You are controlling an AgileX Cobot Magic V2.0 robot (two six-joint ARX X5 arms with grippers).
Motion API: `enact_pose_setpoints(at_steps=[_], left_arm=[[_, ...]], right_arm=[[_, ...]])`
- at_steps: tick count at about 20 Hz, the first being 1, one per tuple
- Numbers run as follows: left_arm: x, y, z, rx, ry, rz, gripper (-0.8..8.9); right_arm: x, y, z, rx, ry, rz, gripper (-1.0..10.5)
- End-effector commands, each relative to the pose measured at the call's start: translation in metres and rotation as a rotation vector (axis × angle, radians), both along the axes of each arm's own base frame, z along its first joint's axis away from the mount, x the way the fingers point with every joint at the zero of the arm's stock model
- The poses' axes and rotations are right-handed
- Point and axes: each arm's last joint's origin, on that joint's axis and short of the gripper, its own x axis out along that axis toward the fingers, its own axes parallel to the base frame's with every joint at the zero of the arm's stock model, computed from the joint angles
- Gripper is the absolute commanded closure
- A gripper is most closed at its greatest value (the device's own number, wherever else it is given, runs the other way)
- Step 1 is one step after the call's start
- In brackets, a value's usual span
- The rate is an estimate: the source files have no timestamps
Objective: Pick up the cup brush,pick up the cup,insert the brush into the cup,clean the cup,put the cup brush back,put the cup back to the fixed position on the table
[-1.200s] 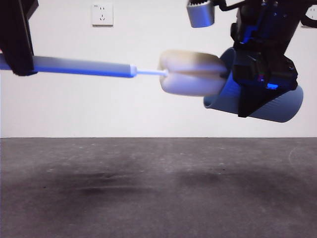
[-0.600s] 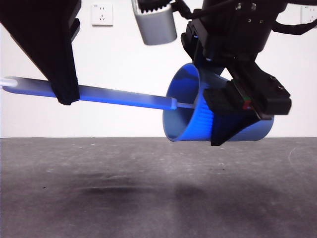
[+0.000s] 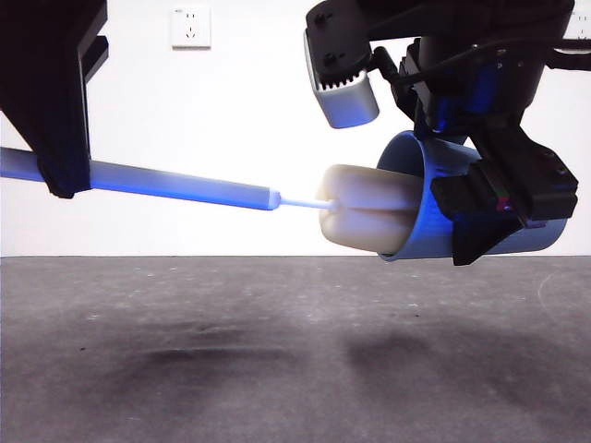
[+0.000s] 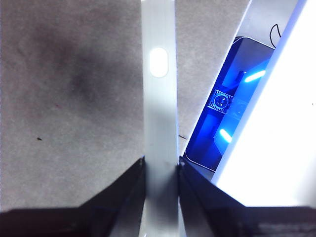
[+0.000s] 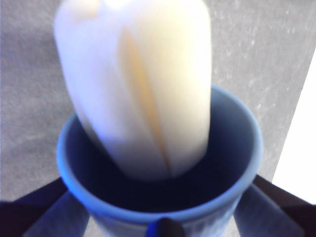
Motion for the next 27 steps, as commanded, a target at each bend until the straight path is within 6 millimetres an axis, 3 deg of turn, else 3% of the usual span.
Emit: enact_pose_setpoints(at_steps=[1,7,13,20,27], left_arm=[[0.001,-0.001,-0.002,-0.014,-0.003,0.01,8.22],[0.005,-0.014,0.001,-0.148,-0.014,-0.028,8.22],[0.006,-0.024,-0.007,-0.142,-0.001,-0.032,8.22],[0.008,-0.008,-0.007,-0.027,-0.016,0.04,8.22],[0.018,0.011,0.0,-0.04,-0.031,0.138,8.22]], right_arm=[[0.0,0.001,0.0,0.022,-0.006,-0.009,9.6],[-0.011,0.016,0.002,0.107,0.0,0.079,9.6],[-0.024,0.028,0.004,0.131,-0.022,0.16,9.6],[-0.001,0.001,0.001,0.11,-0.024,-0.089,9.6],[0.022,-0.036,0.024,0.303,-0.095,-0.352,9.6]])
